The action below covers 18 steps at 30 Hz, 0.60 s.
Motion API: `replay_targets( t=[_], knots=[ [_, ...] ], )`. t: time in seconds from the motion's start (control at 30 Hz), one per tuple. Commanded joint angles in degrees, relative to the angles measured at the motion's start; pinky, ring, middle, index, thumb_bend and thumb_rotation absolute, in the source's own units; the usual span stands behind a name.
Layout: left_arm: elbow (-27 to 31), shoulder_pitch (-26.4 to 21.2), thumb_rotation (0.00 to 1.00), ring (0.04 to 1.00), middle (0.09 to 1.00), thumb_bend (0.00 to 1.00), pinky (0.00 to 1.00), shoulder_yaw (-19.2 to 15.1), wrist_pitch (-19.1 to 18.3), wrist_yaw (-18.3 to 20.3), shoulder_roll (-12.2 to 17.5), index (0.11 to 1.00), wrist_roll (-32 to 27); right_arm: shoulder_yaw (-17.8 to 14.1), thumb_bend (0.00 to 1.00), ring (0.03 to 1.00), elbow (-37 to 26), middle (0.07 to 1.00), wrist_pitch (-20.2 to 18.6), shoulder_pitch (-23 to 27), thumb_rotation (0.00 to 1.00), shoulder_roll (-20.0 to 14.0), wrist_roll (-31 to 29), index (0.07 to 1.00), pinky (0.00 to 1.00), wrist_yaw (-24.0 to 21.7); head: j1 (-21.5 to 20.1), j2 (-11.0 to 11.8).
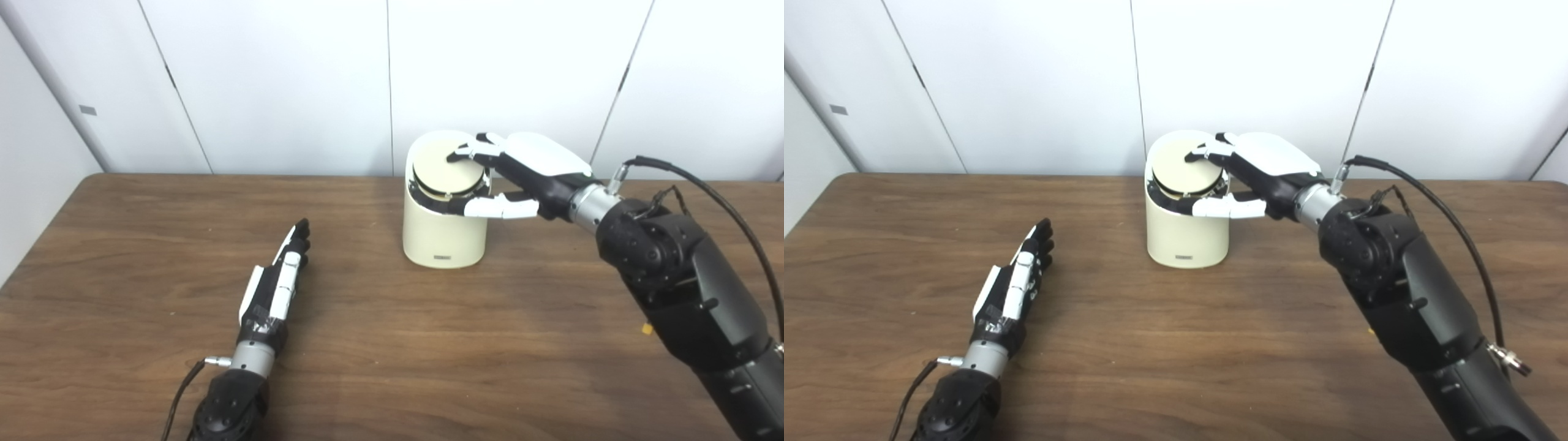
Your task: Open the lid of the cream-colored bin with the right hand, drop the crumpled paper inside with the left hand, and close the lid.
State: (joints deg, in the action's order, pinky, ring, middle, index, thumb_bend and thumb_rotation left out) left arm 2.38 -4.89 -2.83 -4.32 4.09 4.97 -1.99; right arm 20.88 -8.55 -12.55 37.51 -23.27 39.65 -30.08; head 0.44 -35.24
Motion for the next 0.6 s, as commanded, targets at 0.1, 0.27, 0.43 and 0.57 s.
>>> replay_targets(
  t=[0.1,0.27,0.43,0.57],
  knots=[
    [-0.2,-1.0,1.0,1.0,1.0,0.55,1.0,1.1,-1.0,-0.6,-0.1,1.0,1.1,0.6,0.58,1.0,-2.2,0.925,3.6,0.7,1.0,-1.2,1.7,0.861,1.0,0.2,0.1,-0.2],
    [-0.5,-1.0,1.0,1.0,1.0,0.55,1.0,1.4,-0.8,-0.7,-0.1,1.0,1.1,0.8,0.57,1.0,-3.2,0.918,3.8,0.2,1.0,-1.7,2.9,0.86,1.0,-0.7,0.2,-0.4],
    [-0.1,-1.0,1.0,1.0,1.0,0.55,1.0,1.2,-1.4,-0.9,-0.4,1.0,0.7,1.0,0.58,1.0,-4.5,0.912,3.6,-0.4,1.0,-2.1,4.7,0.863,1.0,-1.7,0.4,-0.5],
    [-0.2,-0.9,1.0,1.0,1.0,0.56,1.0,1.2,-1.3,-1.0,-0.4,1.0,0.8,1.2,0.57,1.0,-5.5,0.914,3.8,-0.8,1.0,-2.6,6.2,0.867,1.0,-2.6,0.5,-0.7]
  ],
)
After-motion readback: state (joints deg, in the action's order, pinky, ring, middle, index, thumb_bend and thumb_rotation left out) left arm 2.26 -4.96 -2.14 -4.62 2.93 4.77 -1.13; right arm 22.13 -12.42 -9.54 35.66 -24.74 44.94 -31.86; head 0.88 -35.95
